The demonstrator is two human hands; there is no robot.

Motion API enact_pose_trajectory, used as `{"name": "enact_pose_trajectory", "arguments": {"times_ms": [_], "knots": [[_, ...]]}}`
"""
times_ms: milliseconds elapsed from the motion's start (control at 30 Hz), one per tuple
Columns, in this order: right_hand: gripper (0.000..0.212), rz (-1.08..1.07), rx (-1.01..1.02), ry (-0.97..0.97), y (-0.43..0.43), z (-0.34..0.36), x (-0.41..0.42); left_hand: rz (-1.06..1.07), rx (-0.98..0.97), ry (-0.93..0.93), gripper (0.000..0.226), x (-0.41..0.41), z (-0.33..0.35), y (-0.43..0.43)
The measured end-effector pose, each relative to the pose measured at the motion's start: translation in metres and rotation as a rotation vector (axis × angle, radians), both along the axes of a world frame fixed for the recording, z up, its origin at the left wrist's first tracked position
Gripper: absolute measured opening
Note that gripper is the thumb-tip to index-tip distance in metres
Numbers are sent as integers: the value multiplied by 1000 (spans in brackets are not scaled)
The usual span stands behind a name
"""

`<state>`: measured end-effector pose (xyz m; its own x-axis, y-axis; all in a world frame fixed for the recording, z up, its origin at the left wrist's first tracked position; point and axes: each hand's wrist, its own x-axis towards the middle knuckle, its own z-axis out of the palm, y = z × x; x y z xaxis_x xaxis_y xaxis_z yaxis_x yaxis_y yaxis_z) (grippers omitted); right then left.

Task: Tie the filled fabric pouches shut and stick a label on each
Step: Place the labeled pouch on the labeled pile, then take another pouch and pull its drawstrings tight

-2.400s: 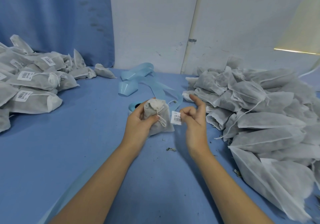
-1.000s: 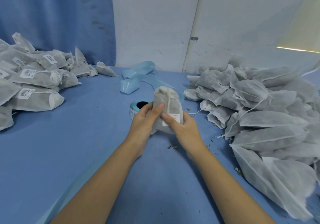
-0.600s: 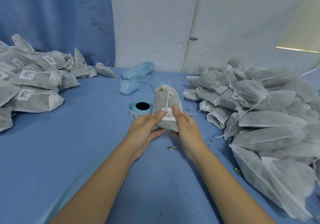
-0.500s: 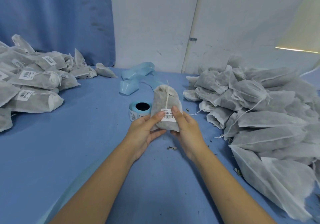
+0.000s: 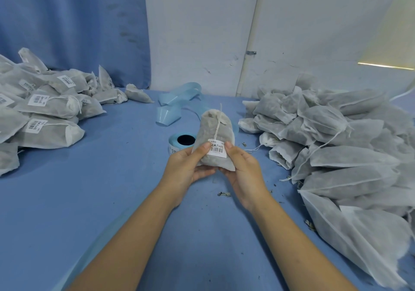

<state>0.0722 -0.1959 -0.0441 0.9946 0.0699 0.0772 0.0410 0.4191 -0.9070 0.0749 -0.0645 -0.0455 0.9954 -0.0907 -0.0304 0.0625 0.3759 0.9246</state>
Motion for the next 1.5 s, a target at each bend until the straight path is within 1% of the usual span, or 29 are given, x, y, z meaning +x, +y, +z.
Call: {"name": "enact_pose_trajectory", "arguments": {"times_ms": [67,100,133,167,200,233,267,300,333,367,400,433,500,567,667,733,833,967,1167,1300,1367,1433,1500], "knots": [[24,-34,-26,-3,0,-1,2,51,264,-31,32,-1,2,0],[24,-54,-43,2,0,-2,3,86,312,-38,32,-2,3,-1],[25,-74,-54,17,0,-2,4,142,281,-45,31,-2,5,-2],[26,-92,-59,40,-1,-3,5,207,156,-43,28,-2,10,-2],[27,-105,-70,64,-2,-4,6,247,-56,-45,21,0,17,0],[27,-110,-92,86,-4,-6,7,229,-301,-70,10,3,23,4],[26,-112,-118,104,-5,-8,7,198,-504,-109,8,6,29,8],[23,-110,-130,119,-7,-10,8,173,-629,-148,22,9,33,14],[21,-109,-123,135,-8,-11,9,154,-686,-178,39,11,36,19],[20,-108,-96,153,-10,-12,9,158,-678,-190,57,12,37,22],[20,-105,-57,170,-11,-12,10,153,-633,-197,67,11,37,23],[19,-102,-21,183,-13,-12,11,142,-566,-193,69,10,35,21],[19,-100,24,199,-14,-12,11,126,-408,-153,63,7,30,16],[19,-113,55,207,-14,-12,11,118,-264,-115,53,4,23,11],[17,-187,88,218,-14,-12,13,87,-145,-89,35,2,20,3],[23,-264,72,211,-15,-11,16,66,-75,-75,31,0,21,-3],[39,-345,43,192,-22,-9,21,32,11,-62,28,2,21,-15],[57,-421,53,217,-32,-4,31,27,73,-37,25,8,24,-30],[69,-380,211,221,-48,-1,42,23,47,-3,26,13,26,-42],[68,-325,306,257,-55,-1,45,31,42,15,28,13,23,-43],[68,-329,322,232,-55,-3,45,34,47,23,28,13,21,-43],[66,-335,302,210,-53,-4,44,32,59,30,28,12,18,-43],[60,-312,237,201,-50,-2,40,38,77,34,28,10,15,-44]]}}
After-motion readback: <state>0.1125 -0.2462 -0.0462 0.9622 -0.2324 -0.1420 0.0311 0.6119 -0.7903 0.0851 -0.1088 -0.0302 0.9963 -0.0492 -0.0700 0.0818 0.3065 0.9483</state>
